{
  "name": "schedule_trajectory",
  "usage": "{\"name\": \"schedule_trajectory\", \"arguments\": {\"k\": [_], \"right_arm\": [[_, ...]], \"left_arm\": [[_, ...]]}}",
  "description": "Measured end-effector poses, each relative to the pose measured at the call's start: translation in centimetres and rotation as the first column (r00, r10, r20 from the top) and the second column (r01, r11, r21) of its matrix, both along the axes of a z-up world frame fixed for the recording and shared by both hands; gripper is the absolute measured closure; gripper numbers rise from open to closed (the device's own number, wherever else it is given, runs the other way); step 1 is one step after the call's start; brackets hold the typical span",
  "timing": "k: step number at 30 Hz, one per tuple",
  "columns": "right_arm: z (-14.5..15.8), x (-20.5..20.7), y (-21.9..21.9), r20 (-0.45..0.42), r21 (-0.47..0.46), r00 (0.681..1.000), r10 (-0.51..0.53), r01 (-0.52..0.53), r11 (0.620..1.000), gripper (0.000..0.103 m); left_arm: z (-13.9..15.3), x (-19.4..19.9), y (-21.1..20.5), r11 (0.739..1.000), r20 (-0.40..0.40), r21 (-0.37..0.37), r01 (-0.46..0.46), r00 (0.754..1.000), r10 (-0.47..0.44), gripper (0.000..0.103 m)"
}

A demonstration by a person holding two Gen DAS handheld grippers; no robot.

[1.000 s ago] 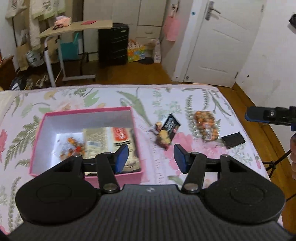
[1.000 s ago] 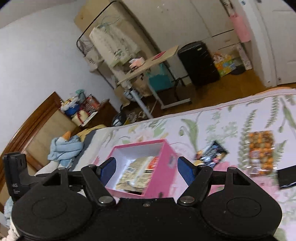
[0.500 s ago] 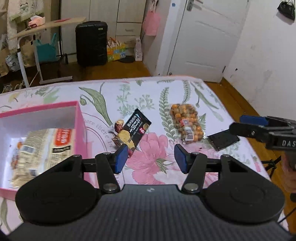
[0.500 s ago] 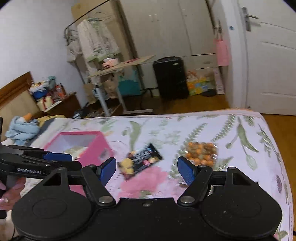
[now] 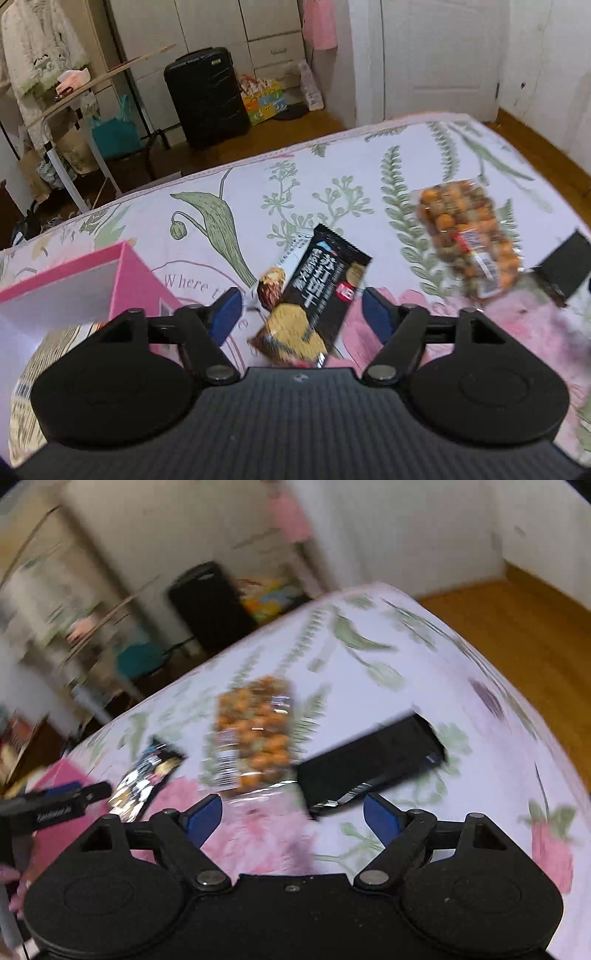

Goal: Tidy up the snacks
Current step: 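Grasp the black biscuit packet with left gripper while right gripper grasps the black bar, then carry both black packets into the pink box and open both grippers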

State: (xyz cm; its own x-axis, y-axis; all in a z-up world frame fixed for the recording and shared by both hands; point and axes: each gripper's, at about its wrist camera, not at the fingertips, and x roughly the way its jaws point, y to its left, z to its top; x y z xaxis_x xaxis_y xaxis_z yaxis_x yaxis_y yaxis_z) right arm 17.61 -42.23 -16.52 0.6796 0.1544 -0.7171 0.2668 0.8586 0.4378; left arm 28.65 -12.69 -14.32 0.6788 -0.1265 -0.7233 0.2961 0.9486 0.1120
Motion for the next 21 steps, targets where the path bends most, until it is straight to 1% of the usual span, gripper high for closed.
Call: {"name": "schedule_trajectory", "arguments": {"k": [2,5,8,10,11,12,13,15,16,18,20,21], "right_arm": [[-1.2,0.6,-0.4,-0.015,0.027,0.998,-0.056,0.057,0.998,0.015],[-2.5,1.7,-0.9,0.001,0.037,0.992,-0.127,0.127,0.991,0.015],[-3.4,2.9,-1.0,0.002,0.0,0.984,-0.18,0.18,0.984,0.015],[-3.6,3.7,-0.7,0.003,-0.058,0.981,-0.196,0.196,0.979,0.014],[-3.6,4.2,-0.4,0.005,-0.091,0.981,-0.195,0.195,0.977,0.014],[-3.7,4.6,-0.2,0.008,-0.119,0.981,-0.192,0.191,0.974,0.014],[-3.8,5.0,-0.1,0.015,-0.139,0.982,-0.19,0.19,0.972,0.013],[-3.9,5.4,0.2,0.032,-0.177,0.984,-0.174,0.176,0.968,0.012],[-3.9,5.7,0.4,0.031,-0.209,0.988,-0.152,0.155,0.966,0.011],[-4.0,6.2,1.3,0.011,-0.315,0.997,-0.081,0.08,0.946,0.014],[-4.1,6.0,2.3,-0.013,-0.414,1.0,-0.022,0.015,0.91,0.021],[-4.1,5.6,2.6,-0.014,-0.446,1.0,0.003,-0.009,0.895,0.022]], "left_arm": [[-0.7,1.4,-0.1,1.0,-0.03,0.004,-0.029,0.999,0.029,0.028],[-1.9,3.6,0.1,0.996,-0.13,-0.019,-0.088,0.988,0.085,0.028],[-3.1,4.7,0.5,0.992,-0.177,-0.043,-0.12,0.978,0.11,0.028],[-3.6,4.8,0.7,0.992,-0.228,-0.052,-0.116,0.968,0.101,0.029],[-3.8,4.8,0.7,0.992,-0.265,-0.067,-0.106,0.96,0.085,0.03],[-4.1,4.8,0.8,0.992,-0.307,-0.086,-0.094,0.949,0.064,0.033],[-4.3,4.7,0.8,0.991,-0.338,-0.102,-0.092,0.94,0.052,0.04],[-4.6,4.3,0.9,0.988,-0.371,-0.124,-0.093,0.928,0.041,0.045],[-4.6,4.1,0.8,0.987,-0.377,-0.131,-0.093,0.926,0.038,0.046],[-4.6,3.7,0.6,0.988,-0.369,-0.124,-0.095,0.928,0.043,0.046],[-4.5,3.5,0.3,0.991,-0.35,-0.106,-0.087,0.936,0.045,0.046],[-4.6,3.5,0.1,0.992,-0.334,-0.096,-0.087,0.941,0.05,0.043]]}}
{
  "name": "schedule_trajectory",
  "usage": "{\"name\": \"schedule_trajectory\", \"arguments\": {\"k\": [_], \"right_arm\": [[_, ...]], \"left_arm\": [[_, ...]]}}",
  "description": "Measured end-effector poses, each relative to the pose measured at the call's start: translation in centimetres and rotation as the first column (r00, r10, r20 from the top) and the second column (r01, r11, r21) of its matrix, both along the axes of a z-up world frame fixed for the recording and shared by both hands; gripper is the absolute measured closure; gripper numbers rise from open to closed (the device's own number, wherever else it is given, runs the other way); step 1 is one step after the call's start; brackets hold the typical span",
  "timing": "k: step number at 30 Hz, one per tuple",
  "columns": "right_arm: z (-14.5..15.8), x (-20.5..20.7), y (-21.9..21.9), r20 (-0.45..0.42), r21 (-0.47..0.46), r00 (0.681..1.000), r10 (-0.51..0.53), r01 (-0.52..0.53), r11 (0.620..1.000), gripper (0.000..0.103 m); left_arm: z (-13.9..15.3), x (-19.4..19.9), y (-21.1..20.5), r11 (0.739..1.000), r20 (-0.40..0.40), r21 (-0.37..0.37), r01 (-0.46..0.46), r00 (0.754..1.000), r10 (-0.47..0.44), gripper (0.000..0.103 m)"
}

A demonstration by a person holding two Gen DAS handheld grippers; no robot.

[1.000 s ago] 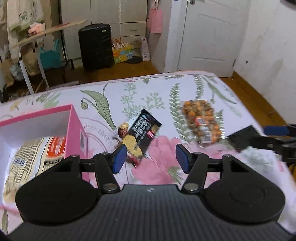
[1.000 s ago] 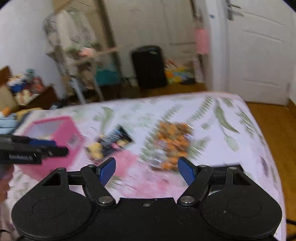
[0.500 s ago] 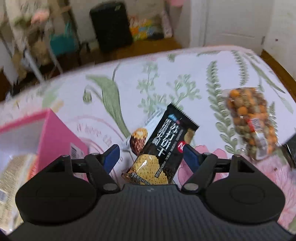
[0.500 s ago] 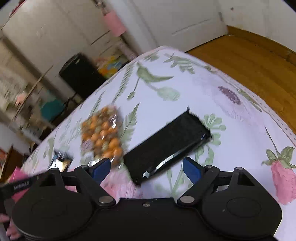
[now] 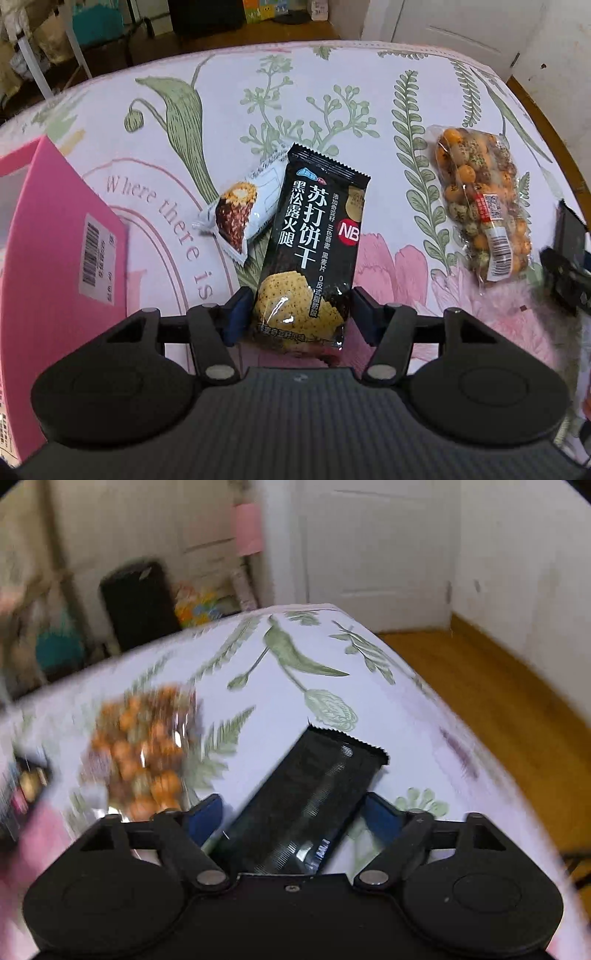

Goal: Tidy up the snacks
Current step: 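Carry both black packets into the pink box and open both grippers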

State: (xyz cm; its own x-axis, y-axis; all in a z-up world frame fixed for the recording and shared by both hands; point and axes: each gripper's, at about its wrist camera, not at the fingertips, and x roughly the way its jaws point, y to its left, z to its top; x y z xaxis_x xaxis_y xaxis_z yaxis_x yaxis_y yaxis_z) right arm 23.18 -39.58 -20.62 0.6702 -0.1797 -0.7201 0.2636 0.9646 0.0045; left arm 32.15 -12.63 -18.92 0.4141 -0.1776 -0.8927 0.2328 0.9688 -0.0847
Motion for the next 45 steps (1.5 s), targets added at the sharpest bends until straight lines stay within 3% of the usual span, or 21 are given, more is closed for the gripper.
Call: {"name": "schedule_trajectory", "arguments": {"k": [4,6,8,10,11,12,18,25,31,39,45], "right_arm": [[0.2,-1.5,0.1,-0.019,-0.01,1.0,0.016,-0.016,1.0,0.02],[0.1,-1.6,-0.3,-0.037,0.003,0.999,-0.017,0.017,1.0,0.011],[0.2,-1.6,-0.5,-0.044,0.028,0.999,-0.032,0.033,0.999,0.011],[0.6,-1.6,-0.6,-0.045,0.041,0.998,-0.046,0.048,0.998,0.022],[0.8,-1.7,-0.5,-0.036,0.049,0.998,-0.058,0.06,0.997,0.034],[0.9,-1.8,-0.4,-0.044,0.056,0.997,-0.071,0.073,0.996,0.037],[1.8,-3.6,0.6,-0.045,0.139,0.996,-0.081,0.086,0.987,0.04],[3.4,-6.3,2.4,-0.065,0.277,0.997,-0.034,0.051,0.959,0.04],[5.6,-8.3,5.2,-0.069,0.338,0.997,0.025,0.0,0.941,0.041],[9.2,-10.5,8.4,-0.057,0.414,0.988,0.141,-0.105,0.904,0.041],[12.1,-11.6,11.2,-0.036,0.449,0.971,0.237,-0.196,0.872,0.041]], "left_arm": [[-0.4,0.4,-1.0,0.998,0.055,0.058,0.014,0.998,-0.018,0.038],[-0.7,0.6,-1.5,0.997,0.08,0.074,0.028,0.996,-0.034,0.038],[-0.9,0.7,-1.6,0.997,0.095,0.071,0.026,0.995,-0.033,0.041],[-0.7,0.4,-1.6,0.998,0.104,0.059,0.027,0.994,-0.033,0.051],[-0.5,0.2,-1.6,0.997,0.106,0.065,0.029,0.994,-0.036,0.052],[-0.4,0.0,-1.5,0.998,0.104,0.061,0.028,0.994,-0.034,0.053],[0.5,-1.9,-0.4,1.0,0.042,-0.008,0.017,0.999,-0.017,0.054],[3.0,-5.2,0.9,0.996,-0.015,-0.065,0.053,0.998,-0.054,0.054],[4.5,-7.8,2.4,0.991,-0.095,-0.113,0.075,0.992,-0.085,0.054],[7.5,-12.1,4.6,0.993,-0.103,-0.051,0.106,0.989,-0.11,0.054],[10.9,-14.9,7.2,0.991,-0.047,-0.069,0.116,0.992,-0.119,0.054]]}}
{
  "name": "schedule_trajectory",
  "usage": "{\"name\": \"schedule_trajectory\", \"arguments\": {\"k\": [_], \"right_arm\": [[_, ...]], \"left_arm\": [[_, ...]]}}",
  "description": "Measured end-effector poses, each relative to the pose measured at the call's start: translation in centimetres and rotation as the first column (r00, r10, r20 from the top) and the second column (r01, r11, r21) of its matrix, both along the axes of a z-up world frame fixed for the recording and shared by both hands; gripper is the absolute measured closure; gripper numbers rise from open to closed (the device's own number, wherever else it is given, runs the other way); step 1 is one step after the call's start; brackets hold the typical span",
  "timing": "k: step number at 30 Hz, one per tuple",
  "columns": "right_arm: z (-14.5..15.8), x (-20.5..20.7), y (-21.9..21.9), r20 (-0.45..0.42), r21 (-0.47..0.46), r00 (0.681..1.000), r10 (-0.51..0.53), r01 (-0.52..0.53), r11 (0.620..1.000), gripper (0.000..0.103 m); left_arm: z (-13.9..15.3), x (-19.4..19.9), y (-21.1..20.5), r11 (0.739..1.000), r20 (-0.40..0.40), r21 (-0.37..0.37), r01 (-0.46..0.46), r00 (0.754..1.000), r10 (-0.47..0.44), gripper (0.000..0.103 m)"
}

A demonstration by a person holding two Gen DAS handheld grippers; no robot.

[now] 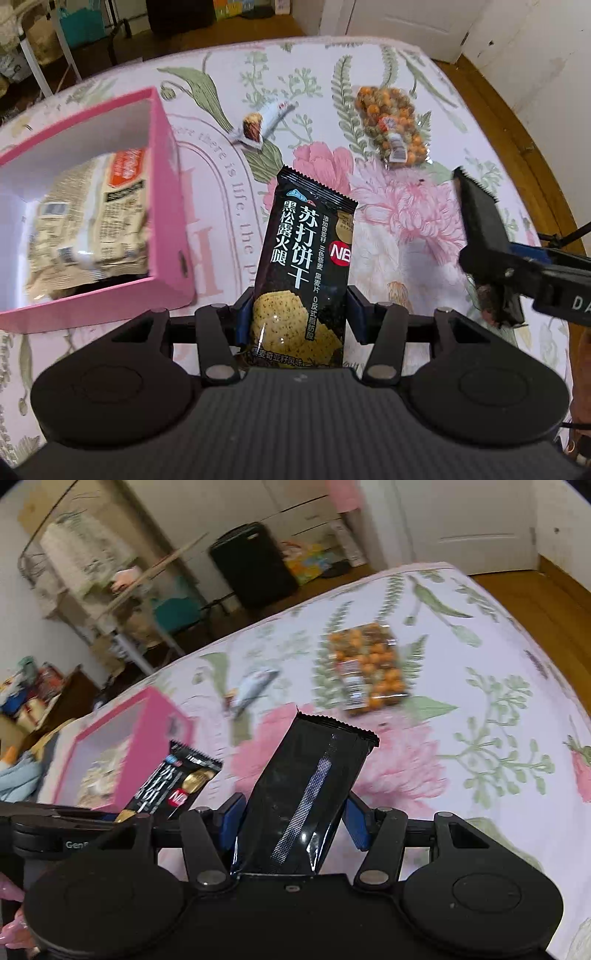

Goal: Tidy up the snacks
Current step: 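Carry both black packets into the pink box and open both grippers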

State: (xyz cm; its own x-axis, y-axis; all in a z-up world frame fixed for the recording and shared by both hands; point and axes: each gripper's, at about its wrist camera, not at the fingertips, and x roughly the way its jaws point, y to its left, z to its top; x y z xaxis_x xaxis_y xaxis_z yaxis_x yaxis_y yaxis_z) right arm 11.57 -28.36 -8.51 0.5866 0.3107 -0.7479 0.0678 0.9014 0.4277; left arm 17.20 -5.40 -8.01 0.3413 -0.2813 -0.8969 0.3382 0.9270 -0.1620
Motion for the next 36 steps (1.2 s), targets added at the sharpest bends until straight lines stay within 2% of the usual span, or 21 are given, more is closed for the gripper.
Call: {"name": "schedule_trajectory", "arguments": {"k": [8,13,20,25,31,36], "right_arm": [[3.1,-0.2,4.0,0.019,0.064,0.989,0.149,-0.15,0.987,0.041],[4.3,1.3,7.2,0.034,0.089,0.971,0.238,-0.24,0.967,0.041],[5.1,4.7,12.8,0.078,0.067,0.933,0.352,-0.357,0.932,0.041],[4.6,7.9,16.9,0.116,0.09,0.9,0.419,-0.43,0.898,0.041],[2.1,12.8,21.7,0.059,0.107,0.883,0.466,-0.469,0.877,0.041],[-0.1,15.7,25.4,0.004,0.126,0.876,0.482,-0.478,0.869,0.041]], "left_arm": [[3.7,-1.5,4.9,0.998,0.074,-0.023,-0.05,0.996,0.051,0.054],[4.4,-1.3,9.5,0.989,0.116,-0.031,-0.142,0.983,0.145,0.054],[3.3,0.9,16.2,0.946,0.12,-0.041,-0.322,0.938,0.325,0.054],[2.5,3.0,19.7,0.913,0.139,-0.02,-0.408,0.903,0.407,0.054],[0.0,6.0,23.0,0.869,0.121,0.031,-0.493,0.865,0.487,0.054],[-2.0,7.8,24.7,0.846,0.1,0.074,-0.529,0.848,0.521,0.054]]}}
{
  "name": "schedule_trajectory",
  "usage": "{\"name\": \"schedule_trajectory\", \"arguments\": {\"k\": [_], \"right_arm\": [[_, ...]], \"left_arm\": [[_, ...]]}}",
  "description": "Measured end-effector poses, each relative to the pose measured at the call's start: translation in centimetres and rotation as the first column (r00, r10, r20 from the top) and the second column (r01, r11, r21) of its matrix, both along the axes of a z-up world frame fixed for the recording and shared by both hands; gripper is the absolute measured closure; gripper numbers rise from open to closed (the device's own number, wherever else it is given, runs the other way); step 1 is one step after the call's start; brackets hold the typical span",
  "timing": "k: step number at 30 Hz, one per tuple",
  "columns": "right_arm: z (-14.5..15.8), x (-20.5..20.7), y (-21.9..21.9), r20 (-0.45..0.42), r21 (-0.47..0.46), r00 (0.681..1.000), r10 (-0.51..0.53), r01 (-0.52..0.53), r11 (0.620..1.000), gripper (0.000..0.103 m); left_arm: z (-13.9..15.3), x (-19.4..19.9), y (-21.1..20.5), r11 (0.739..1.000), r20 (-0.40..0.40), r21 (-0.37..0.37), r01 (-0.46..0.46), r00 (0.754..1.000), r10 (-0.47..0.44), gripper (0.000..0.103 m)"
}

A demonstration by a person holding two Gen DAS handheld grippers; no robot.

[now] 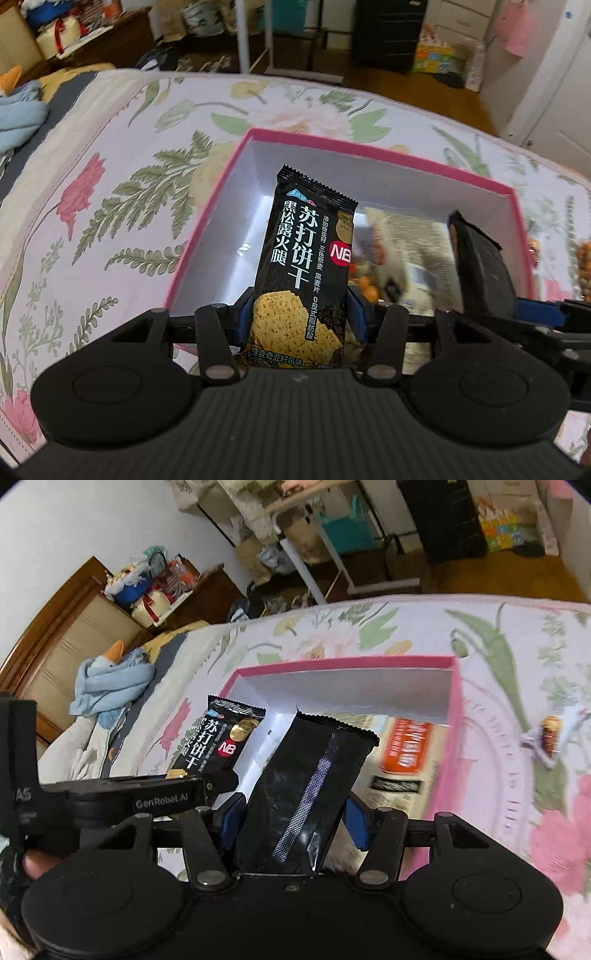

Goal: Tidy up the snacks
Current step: 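Carry both black packets into the pink box and open both grippers, then grasp the second clear bag of coated beans with the left gripper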

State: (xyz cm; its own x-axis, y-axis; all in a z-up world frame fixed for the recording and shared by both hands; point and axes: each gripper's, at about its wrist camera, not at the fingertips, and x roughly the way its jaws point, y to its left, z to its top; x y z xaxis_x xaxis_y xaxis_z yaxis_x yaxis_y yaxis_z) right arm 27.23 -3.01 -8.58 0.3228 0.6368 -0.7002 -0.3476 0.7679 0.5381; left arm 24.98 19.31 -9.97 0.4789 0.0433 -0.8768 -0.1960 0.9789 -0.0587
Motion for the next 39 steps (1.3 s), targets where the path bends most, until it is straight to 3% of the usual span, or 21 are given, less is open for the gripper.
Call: {"name": "schedule_trajectory", "arguments": {"k": [4,7,12,15,21,28,32,39], "right_arm": [[-1.1,1.3,2.4,-0.032,0.024,0.999,0.016,-0.015,1.0,0.039],[-2.2,1.8,3.1,-0.043,0.018,0.999,0.015,-0.014,1.0,0.031],[-1.9,1.0,0.4,-0.087,0.142,0.996,-0.01,0.023,0.99,0.025],[0.1,-0.7,-2.1,-0.035,0.182,0.999,-0.015,0.021,0.983,0.025],[4.8,-4.9,-8.0,0.105,0.096,0.993,-0.058,0.048,0.994,0.025],[8.5,-8.7,-14.3,0.231,-0.038,0.968,-0.1,0.111,0.993,0.025],[8.6,-10.5,-17.8,0.292,-0.12,0.948,-0.124,0.165,0.979,0.024],[6.2,-11.6,-23.2,0.342,-0.234,0.928,-0.15,0.239,0.943,0.022]], "left_arm": [[-1.4,1.1,1.3,0.999,-0.03,-0.009,-0.049,0.998,0.049,0.051],[-2.1,1.4,2.3,0.996,-0.04,-0.026,-0.084,0.996,0.082,0.051],[-1.3,0.1,2.3,0.999,-0.022,-0.02,-0.049,0.999,0.049,0.049],[0.2,-1.1,1.5,1.0,0.008,-0.01,-0.006,1.0,0.006,0.048],[4.1,-3.9,-1.5,0.993,0.077,-0.033,0.114,0.991,-0.111,0.047],[8.0,-6.2,-7.0,0.962,0.152,-0.047,0.268,0.954,-0.258,0.047],[8.4,-6.8,-11.0,0.928,0.182,-0.072,0.366,0.919,-0.349,0.047],[6.9,-6.0,-18.8,0.858,0.231,-0.098,0.504,0.85,-0.473,0.048]]}}
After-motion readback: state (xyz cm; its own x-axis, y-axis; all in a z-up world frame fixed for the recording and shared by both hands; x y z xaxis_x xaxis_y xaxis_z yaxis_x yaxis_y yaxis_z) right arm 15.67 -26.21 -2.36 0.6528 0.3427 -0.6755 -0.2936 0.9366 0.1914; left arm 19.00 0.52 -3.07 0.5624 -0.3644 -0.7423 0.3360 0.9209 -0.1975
